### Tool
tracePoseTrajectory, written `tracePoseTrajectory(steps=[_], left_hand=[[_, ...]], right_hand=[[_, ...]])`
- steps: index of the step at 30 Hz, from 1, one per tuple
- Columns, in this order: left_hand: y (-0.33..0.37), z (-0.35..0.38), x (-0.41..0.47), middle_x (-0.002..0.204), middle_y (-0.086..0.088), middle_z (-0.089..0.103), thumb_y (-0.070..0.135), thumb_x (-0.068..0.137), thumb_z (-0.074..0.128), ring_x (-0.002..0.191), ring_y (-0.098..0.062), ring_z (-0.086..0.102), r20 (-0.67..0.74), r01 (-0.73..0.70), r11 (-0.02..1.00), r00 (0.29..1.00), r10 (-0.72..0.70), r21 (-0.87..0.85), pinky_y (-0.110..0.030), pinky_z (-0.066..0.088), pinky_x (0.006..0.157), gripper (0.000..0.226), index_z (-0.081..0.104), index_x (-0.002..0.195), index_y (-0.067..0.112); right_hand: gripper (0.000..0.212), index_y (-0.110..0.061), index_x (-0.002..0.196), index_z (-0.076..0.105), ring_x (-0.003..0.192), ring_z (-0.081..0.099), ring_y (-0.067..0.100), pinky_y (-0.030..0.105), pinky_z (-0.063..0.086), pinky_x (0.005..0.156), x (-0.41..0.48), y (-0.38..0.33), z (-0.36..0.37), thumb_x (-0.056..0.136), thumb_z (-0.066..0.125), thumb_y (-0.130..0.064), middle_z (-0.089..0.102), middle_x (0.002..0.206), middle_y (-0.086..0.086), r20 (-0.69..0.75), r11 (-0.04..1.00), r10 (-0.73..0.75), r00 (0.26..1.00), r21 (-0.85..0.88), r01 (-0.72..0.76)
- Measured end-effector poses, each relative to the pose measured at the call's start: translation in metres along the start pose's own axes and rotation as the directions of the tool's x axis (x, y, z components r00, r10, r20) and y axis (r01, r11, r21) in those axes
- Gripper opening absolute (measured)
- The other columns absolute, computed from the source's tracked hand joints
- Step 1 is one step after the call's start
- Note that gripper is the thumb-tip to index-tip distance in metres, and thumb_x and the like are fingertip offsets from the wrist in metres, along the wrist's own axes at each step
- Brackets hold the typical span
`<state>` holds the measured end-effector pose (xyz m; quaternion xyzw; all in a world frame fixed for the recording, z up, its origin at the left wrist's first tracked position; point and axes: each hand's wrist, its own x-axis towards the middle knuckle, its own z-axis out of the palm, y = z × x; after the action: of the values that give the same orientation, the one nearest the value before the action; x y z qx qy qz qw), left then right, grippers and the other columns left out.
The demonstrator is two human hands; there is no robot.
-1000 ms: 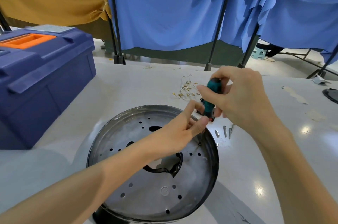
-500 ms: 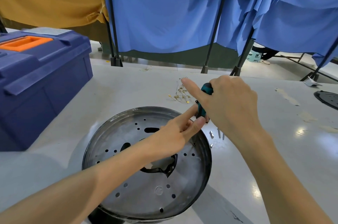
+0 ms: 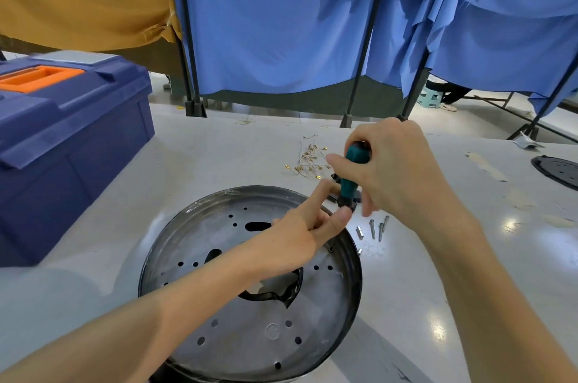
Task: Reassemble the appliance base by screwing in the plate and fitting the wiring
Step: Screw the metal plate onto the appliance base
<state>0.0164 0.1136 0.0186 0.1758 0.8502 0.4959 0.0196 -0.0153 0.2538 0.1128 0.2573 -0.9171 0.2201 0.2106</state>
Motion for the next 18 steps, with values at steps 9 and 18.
tracePoseTrajectory(steps=[9, 18], left_hand=[[0.001, -0.003, 0.003, 0.081, 0.002, 0.051, 0.067, 0.094, 0.028, 0.079, -0.018, 0.048, 0.030, 0.012, 0.999, 0.999, -0.011, -0.040, -0.041, 0.041, 0.087, 0.038, 0.048, 0.119, 0.046], [0.001, -0.004, 0.000, 0.101, -0.011, 0.057, 0.054, 0.098, 0.025, 0.101, -0.027, 0.052, 0.027, 0.003, 0.998, 1.000, -0.001, -0.065, -0.049, 0.041, 0.101, 0.035, 0.049, 0.111, 0.032]], right_hand=[[0.070, -0.015, 0.050, 0.030, 0.042, 0.030, 0.014, 0.030, 0.031, 0.049, -0.004, -0.011, 0.006, 0.084, 0.036, -0.075, 0.029, 0.046, -0.002, -0.091, 0.950, -0.023, 0.996, -0.311, -0.007], [0.020, -0.019, 0.108, 0.065, 0.044, 0.065, 0.008, 0.021, 0.056, 0.061, -0.005, 0.010, -0.008, 0.089, 0.067, -0.026, 0.062, 0.062, -0.018, 0.187, 0.953, -0.129, 0.974, 0.296, 0.069]])
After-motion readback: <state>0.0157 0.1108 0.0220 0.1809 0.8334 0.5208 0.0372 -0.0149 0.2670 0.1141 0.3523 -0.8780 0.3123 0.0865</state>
